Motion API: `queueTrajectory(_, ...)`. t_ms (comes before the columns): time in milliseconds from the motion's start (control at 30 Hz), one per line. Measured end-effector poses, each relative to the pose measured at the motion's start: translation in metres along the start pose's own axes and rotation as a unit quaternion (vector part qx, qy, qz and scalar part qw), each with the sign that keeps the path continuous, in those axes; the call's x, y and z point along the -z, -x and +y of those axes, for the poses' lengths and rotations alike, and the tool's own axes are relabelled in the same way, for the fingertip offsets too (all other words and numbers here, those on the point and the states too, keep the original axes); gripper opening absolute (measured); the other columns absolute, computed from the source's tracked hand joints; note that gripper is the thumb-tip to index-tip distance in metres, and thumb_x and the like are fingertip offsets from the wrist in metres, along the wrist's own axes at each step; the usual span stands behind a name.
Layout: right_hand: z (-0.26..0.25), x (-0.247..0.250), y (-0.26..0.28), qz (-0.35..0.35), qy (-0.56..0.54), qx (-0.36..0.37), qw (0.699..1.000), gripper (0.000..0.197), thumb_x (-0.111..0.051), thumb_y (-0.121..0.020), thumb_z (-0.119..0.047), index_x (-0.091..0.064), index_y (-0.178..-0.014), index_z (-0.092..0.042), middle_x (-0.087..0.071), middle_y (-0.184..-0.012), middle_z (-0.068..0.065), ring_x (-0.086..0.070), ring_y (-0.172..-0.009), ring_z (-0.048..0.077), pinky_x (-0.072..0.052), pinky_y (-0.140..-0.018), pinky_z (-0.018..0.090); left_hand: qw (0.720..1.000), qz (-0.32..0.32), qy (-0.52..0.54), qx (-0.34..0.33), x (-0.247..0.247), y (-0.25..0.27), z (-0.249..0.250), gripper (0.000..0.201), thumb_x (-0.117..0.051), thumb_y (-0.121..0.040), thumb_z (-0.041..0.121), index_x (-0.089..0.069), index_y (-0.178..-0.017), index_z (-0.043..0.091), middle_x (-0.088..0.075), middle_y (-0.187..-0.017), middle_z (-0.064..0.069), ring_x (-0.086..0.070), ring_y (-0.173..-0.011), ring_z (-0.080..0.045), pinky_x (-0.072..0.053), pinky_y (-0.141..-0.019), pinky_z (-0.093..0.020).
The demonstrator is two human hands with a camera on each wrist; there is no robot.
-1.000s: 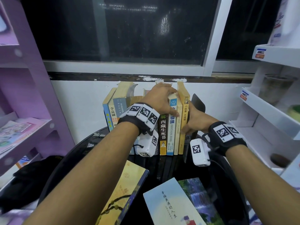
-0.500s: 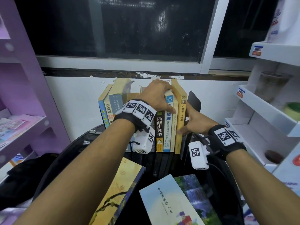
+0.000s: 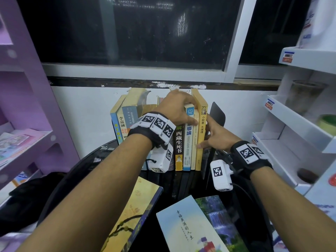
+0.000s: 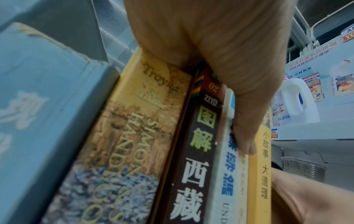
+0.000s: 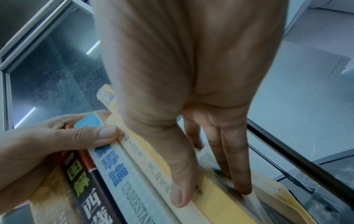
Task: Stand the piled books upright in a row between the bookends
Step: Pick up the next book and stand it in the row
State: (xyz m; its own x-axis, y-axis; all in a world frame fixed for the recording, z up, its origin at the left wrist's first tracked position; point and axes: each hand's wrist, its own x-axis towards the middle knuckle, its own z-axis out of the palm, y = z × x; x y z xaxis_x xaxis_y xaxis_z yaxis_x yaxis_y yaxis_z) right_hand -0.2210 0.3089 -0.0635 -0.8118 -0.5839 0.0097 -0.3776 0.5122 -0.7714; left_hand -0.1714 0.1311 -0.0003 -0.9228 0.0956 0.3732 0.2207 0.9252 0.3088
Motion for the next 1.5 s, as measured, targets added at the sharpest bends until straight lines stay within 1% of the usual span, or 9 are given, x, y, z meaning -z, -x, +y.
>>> queueTrajectory(133, 0.002, 0.0, -0.002, 0.001, -0.008, 0.008, 1.0, 0.11, -0.075, -0.076, 0.003, -0.009, -0.148, -0.045, -0.056, -0.137, 0.005, -0.07, -0.098, 0.016, -0.057, -0.086, 0.046, 1.0, -0.01, 0.015, -0.008, -0.001, -0.001, -0.003, 0.037, -0.082, -0.058, 0.053, -0.059, -0.085, 0.044, -0.06, -0.127, 0.006, -0.04, -0.128, -0.024, -0.032, -0.107, -0.053)
queueTrajectory(267, 0.004, 0.0, -0.003, -0.002, -0.021, 0.016, 1.0, 0.111, -0.075, -0.076, 0.006, -0.009, -0.148, -0.047, -0.055, -0.137, 0.007, -0.071, -0.096, 0.018, -0.057, -0.085, 0.048, 0.999, -0.009, 0.008, -0.031, 0.001, -0.002, -0.003, 0.038, -0.084, -0.06, 0.049, -0.066, -0.09, 0.035, -0.063, -0.124, 0.005, -0.044, -0.126, -0.02, -0.019, -0.116, -0.047)
queueTrajectory(400, 0.006, -0.001, -0.004, -0.004, -0.027, 0.022, 0.999, 0.112, -0.075, -0.075, 0.006, -0.009, -0.147, -0.051, -0.054, -0.139, 0.009, -0.071, -0.097, 0.018, -0.056, -0.087, 0.05, 0.999, -0.014, -0.003, -0.031, -0.003, -0.006, -0.007, 0.042, -0.076, -0.052, 0.064, -0.061, -0.083, 0.04, -0.064, -0.114, 0.011, -0.05, -0.116, -0.018, -0.031, -0.107, -0.053)
queueTrajectory(500, 0.01, -0.004, -0.002, 0.003, -0.04, 0.019, 0.999, 0.11, -0.074, -0.076, 0.005, -0.01, -0.146, -0.052, -0.054, -0.138, 0.006, -0.071, -0.097, 0.018, -0.057, -0.086, 0.049, 1.0, -0.013, 0.002, -0.021, -0.004, -0.007, -0.008, 0.039, -0.069, -0.05, 0.068, -0.058, -0.078, 0.043, -0.064, -0.114, 0.012, -0.049, -0.119, -0.017, -0.031, -0.107, -0.054)
queueTrajectory(833, 0.009, -0.008, 0.005, 0.016, -0.038, 0.003, 0.999, 0.105, -0.074, -0.08, -0.002, -0.009, -0.148, -0.048, -0.054, -0.14, 0.001, -0.069, -0.102, 0.018, -0.056, -0.088, 0.049, 1.0, -0.011, 0.004, -0.019, -0.002, -0.004, -0.005, 0.028, -0.08, -0.065, 0.05, -0.057, -0.077, 0.041, -0.064, -0.118, 0.006, -0.048, -0.119, -0.019, -0.027, -0.111, -0.052)
queueTrajectory(1100, 0.006, -0.009, 0.013, 0.044, -0.028, -0.012, 0.999, 0.099, -0.074, -0.08, -0.003, -0.015, -0.149, -0.043, -0.054, -0.14, 0.001, -0.069, -0.094, 0.013, -0.058, -0.083, 0.043, 0.999, 0.009, -0.004, -0.039, 0.0, 0.001, 0.0, 0.03, -0.079, -0.067, 0.05, -0.062, -0.087, 0.036, -0.064, -0.121, 0.007, -0.049, -0.12, -0.017, -0.022, -0.116, -0.047)
queueTrajectory(1233, 0.002, -0.008, 0.017, 0.054, -0.022, -0.017, 0.998, 0.089, -0.073, -0.082, -0.007, -0.023, -0.148, -0.038, -0.056, -0.137, 0.001, -0.071, -0.094, 0.015, -0.06, -0.078, 0.038, 0.999, 0.017, 0.0, -0.037, 0.002, 0.006, 0.005, 0.033, -0.079, -0.071, 0.043, -0.069, -0.099, 0.028, -0.05, -0.139, 0.002, -0.04, -0.129, -0.017, -0.03, -0.104, -0.035)
queueTrajectory(1367, -0.004, -0.005, 0.023, 0.058, -0.004, -0.022, 0.998, 0.077, -0.074, -0.083, -0.015, -0.032, -0.144, -0.032, -0.061, -0.132, 0.0, -0.069, -0.101, 0.017, -0.06, -0.08, 0.04, 0.999, 0.027, 0.018, -0.036, 0.002, 0.013, 0.008, 0.033, -0.079, -0.073, 0.038, -0.068, -0.103, 0.029, -0.043, -0.144, 0.003, -0.039, -0.132, -0.016, -0.028, -0.096, -0.025)
queueTrajectory(1500, -0.012, -0.003, 0.032, 0.062, 0.01, -0.019, 0.998, 0.066, -0.072, -0.084, -0.019, -0.038, -0.14, -0.029, -0.062, -0.129, -0.003, -0.067, -0.105, 0.017, -0.059, -0.083, 0.042, 0.999, 0.031, 0.011, -0.033, 0.004, 0.026, 0.012, 0.043, -0.075, -0.078, 0.038, -0.062, -0.118, 0.03, -0.041, -0.146, 0.002, -0.037, -0.134, -0.017, -0.033, -0.104, -0.032)
